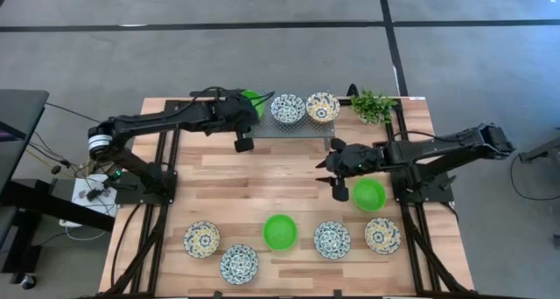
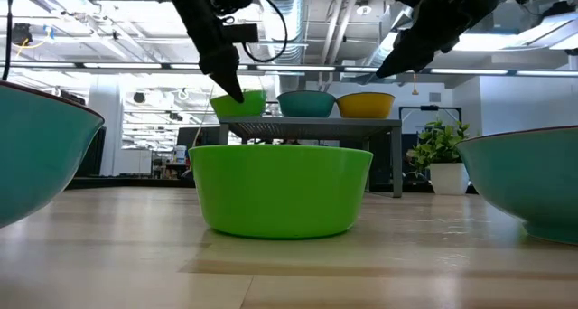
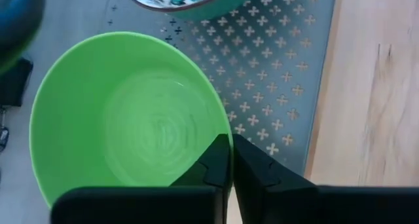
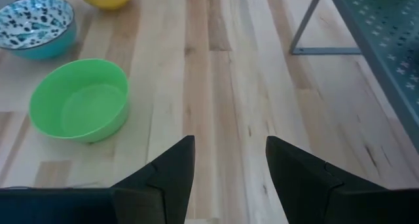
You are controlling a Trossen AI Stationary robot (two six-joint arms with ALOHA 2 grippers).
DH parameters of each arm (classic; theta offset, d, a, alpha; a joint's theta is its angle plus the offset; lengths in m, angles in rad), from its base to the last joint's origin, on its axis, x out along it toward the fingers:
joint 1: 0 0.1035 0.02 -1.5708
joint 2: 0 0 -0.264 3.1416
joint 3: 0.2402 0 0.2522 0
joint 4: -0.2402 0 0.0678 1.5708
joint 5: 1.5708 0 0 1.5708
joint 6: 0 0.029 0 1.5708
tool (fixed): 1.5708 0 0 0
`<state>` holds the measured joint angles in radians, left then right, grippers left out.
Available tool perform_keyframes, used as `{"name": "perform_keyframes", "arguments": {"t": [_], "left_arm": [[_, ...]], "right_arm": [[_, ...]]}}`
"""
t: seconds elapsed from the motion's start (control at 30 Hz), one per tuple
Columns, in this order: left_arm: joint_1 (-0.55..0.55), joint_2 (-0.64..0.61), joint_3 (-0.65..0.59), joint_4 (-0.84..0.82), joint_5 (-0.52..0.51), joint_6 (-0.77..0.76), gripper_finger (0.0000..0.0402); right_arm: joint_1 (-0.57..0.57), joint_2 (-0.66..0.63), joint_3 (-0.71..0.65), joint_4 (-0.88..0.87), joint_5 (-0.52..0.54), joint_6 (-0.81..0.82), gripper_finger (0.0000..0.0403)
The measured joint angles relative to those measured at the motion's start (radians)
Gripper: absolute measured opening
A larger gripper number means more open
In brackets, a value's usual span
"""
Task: Pick & Place Mini bowls
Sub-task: Put the left green bowl on the shelf
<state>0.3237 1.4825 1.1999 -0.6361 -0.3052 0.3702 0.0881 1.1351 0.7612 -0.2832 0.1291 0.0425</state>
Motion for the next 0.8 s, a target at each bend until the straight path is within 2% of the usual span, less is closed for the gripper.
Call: {"name": "perform_keyframes", "arguments": {"t": [0.2, 0.8], "left_arm": [[-0.002, 0.018, 0.001, 0.01, 0.009, 0.001, 0.001], [-0.009, 0.017, 0.0, 0.085, 0.016, 0.0, 0.0041]], "right_arm": [[-0.013, 0.0, 0.0, 0.0, 0.0, 0.0, 0.0185], [-0.012, 0.0, 0.0, 0.0, -0.001, 0.0, 0.0185]]}}
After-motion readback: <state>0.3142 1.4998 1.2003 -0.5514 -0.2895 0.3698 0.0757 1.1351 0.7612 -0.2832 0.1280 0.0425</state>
